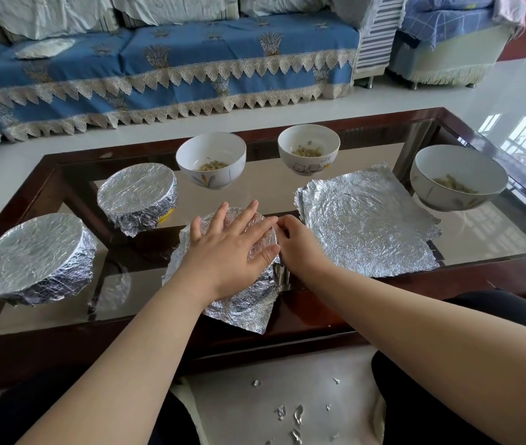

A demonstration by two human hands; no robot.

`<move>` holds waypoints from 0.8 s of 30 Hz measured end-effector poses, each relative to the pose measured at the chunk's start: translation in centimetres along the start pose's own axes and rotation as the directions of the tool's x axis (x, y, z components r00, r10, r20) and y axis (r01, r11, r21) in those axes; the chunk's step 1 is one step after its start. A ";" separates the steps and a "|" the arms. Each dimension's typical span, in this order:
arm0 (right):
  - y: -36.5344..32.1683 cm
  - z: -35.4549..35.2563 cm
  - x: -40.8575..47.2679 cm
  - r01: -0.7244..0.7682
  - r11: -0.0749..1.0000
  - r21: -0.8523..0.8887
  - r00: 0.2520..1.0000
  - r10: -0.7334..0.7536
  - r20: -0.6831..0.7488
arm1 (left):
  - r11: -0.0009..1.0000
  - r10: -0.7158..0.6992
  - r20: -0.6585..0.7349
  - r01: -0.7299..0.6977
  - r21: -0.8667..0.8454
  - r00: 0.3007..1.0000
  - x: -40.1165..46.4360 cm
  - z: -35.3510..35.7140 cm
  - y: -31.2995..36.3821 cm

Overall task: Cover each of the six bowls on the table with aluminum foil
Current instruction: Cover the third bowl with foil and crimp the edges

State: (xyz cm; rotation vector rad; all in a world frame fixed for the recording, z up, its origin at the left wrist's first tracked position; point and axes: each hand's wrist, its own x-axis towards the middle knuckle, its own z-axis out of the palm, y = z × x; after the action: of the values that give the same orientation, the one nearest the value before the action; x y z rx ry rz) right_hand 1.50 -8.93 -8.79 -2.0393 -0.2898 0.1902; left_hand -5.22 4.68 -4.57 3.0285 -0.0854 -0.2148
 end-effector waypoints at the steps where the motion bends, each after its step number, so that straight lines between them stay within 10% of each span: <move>1: 0.0 0.0 0.0 0.020 1.000 -0.016 1.000 -0.020 0.011 | 1.000 -0.001 -0.002 0.001 -0.004 1.000 0.0 0.0 0.0; 9: -0.2 -0.6 0.4 0.055 0.971 -0.232 0.999 -0.053 0.013 | 1.000 -0.014 -0.024 0.014 -0.003 1.000 0.1 0.1 0.1; 17: -0.5 -0.9 -0.3 -0.184 0.970 0.158 0.981 0.191 -0.036 | 0.999 -0.052 -0.043 0.052 0.002 0.998 0.1 0.2 0.4; 24: -1.6 -0.7 -3.0 -0.044 0.990 0.137 0.999 0.044 0.002 | 0.992 -0.128 -0.082 0.128 -0.002 0.988 0.4 0.7 0.6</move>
State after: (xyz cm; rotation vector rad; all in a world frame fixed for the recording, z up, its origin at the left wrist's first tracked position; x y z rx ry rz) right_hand -1.42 -9.72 -7.03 -1.9110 -0.2251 0.2296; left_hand -4.97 3.96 -5.20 3.0433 0.1158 -0.1000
